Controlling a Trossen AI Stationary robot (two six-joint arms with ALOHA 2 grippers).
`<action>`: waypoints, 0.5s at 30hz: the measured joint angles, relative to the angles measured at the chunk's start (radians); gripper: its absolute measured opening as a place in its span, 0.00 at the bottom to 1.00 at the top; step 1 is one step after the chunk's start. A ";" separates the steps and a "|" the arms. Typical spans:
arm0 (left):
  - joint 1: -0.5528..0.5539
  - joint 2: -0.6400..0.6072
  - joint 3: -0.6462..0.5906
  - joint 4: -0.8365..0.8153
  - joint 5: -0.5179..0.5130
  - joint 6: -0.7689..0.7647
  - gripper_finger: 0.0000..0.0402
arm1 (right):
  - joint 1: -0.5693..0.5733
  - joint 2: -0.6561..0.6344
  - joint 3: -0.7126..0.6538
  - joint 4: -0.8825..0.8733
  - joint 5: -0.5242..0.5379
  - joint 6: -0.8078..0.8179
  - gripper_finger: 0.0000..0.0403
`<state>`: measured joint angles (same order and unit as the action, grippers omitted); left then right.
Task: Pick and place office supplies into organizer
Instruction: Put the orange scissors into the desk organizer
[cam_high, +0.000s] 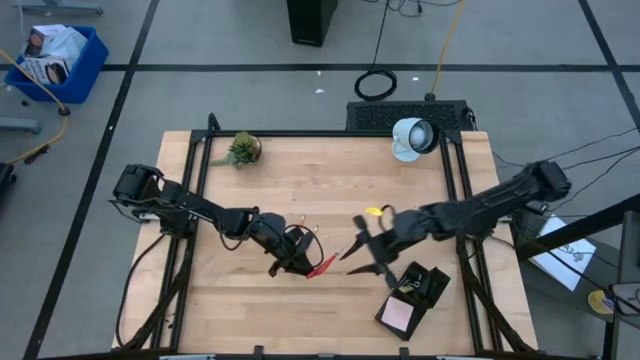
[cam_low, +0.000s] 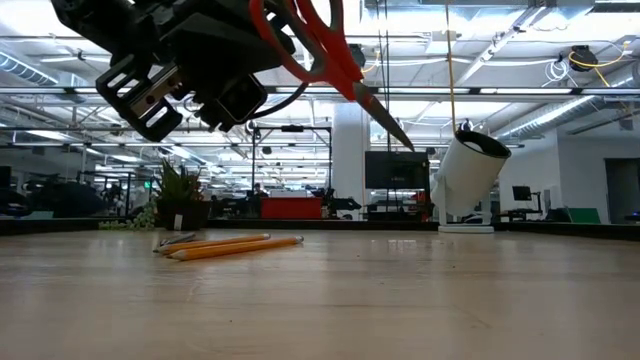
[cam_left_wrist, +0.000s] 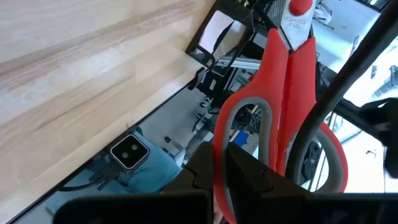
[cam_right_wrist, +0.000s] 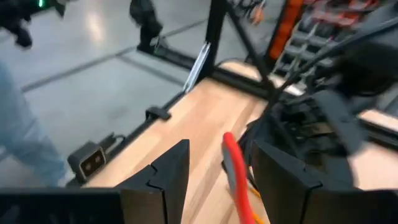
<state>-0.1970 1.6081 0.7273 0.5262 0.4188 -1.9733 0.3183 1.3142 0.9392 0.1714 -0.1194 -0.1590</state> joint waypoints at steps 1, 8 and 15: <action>0.000 0.000 0.000 0.000 0.000 0.000 0.04 | -0.005 0.032 0.031 -0.025 -0.021 -0.014 0.40; 0.000 0.000 0.000 0.000 0.000 0.001 0.04 | -0.005 0.182 0.170 -0.097 -0.097 -0.081 0.39; 0.000 0.000 0.000 0.000 0.000 0.001 0.03 | -0.028 0.190 0.190 -0.105 -0.091 -0.126 0.40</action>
<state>-0.1967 1.6081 0.7273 0.5262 0.4185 -1.9722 0.2901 1.5047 1.1294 0.0663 -0.2100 -0.2852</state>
